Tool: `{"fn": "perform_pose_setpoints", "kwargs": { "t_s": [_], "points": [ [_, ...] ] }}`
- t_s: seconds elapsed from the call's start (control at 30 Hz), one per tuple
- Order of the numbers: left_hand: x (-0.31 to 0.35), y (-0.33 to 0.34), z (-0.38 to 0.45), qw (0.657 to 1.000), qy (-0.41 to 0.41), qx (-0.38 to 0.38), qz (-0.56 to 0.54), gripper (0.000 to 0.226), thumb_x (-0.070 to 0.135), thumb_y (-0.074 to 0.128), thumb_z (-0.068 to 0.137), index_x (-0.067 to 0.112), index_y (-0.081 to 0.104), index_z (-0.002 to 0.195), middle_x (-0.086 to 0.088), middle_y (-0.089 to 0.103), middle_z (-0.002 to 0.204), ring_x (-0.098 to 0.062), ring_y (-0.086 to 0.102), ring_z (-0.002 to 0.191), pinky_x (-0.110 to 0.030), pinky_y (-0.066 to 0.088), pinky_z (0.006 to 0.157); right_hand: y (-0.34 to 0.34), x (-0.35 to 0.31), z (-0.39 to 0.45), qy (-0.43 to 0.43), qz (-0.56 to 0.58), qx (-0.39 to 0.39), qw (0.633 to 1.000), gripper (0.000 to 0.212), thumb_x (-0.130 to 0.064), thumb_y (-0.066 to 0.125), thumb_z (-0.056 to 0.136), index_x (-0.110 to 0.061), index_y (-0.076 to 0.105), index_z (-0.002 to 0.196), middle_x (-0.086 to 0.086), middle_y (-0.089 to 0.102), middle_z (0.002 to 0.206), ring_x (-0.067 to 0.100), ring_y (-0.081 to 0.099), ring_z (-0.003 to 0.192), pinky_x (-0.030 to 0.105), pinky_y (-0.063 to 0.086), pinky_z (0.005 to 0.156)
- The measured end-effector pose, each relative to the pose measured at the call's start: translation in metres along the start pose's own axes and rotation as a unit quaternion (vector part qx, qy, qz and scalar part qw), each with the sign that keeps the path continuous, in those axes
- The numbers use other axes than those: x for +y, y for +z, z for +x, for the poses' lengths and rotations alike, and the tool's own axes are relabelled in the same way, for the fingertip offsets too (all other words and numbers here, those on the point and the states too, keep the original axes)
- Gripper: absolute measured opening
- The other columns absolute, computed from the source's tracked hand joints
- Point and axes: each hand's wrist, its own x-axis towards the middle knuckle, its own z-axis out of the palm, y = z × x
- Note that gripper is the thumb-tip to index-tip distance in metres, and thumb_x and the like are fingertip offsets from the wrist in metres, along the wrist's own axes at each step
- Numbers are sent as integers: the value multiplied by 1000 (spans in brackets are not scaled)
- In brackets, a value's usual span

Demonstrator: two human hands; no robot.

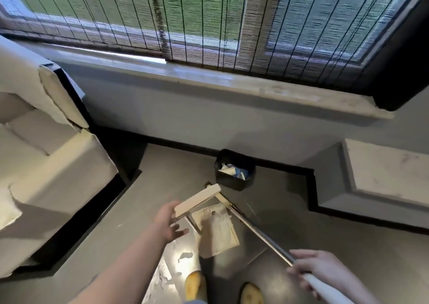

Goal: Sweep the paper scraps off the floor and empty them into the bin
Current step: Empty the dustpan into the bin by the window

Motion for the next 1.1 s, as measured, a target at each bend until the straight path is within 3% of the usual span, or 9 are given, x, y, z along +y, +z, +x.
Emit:
{"fn": "perform_pose_setpoints", "kwargs": {
  "t_s": [0.1,0.2,0.37,0.43,0.57,0.67,0.87,0.97,1.1],
  "points": [
    [6,-9,9,986,-82,-118,-82,10,10,60,82,1,59,88,-19,57,90,-35,58,70,-56,57,65,4,-1,-2,4,5,1,1000,41,17,65,74,2,62,112,19,58,48,20,49,31,18,35,32],
    [11,-16,18,960,-115,-212,-143,29,12,56,82,-10,63,101,-31,67,96,-45,61,99,-65,49,79,8,0,-3,9,2,3,1000,40,16,65,75,-2,62,111,17,59,48,21,49,33,19,36,32],
    [12,-21,45,951,-180,-187,-167,44,7,54,86,-11,54,126,-34,66,92,-43,70,70,-48,61,61,14,4,0,14,19,24,999,38,19,67,71,-1,65,103,27,63,59,22,50,33,19,36,32],
    [13,-17,52,951,-196,-185,-151,44,-1,65,78,-11,57,121,-32,66,86,-40,70,65,-43,61,55,15,5,3,23,29,29,999,38,18,67,71,-3,66,103,32,68,72,23,52,36,21,38,33],
    [10,-7,59,942,-198,-238,-133,63,-24,88,29,-19,67,89,-28,66,77,-37,69,59,-30,57,61,15,10,10,35,37,39,998,42,16,68,72,-4,63,108,28,71,75,23,53,37,21,38,33],
    [5,2,49,950,-190,-222,-108,31,-9,68,66,-13,62,96,-25,65,78,-34,68,55,-37,59,51,16,16,12,41,57,48,996,41,15,69,73,-4,64,108,33,68,76,22,51,34,20,36,32],
    [-35,-2,30,952,-210,-195,107,2,-4,57,76,-3,55,77,-13,58,60,-27,60,43,-27,54,44,10,27,8,40,62,59,996,44,16,67,73,-7,62,111,39,65,90,21,48,33,19,35,31],
    [-63,-1,21,951,-204,-174,153,11,-1,50,86,0,50,75,-11,56,53,-24,56,39,-23,49,40,4,39,7,27,45,59,997,45,16,68,72,-6,63,112,34,68,78,20,48,32,18,35,31],
    [-107,2,1,957,-146,-159,192,10,8,62,91,2,60,83,-10,62,58,-17,59,53,-24,49,52,-11,58,2,11,16,56,998,46,14,70,72,-4,63,114,18,57,47,19,47,29,18,35,31]
  ]
}}
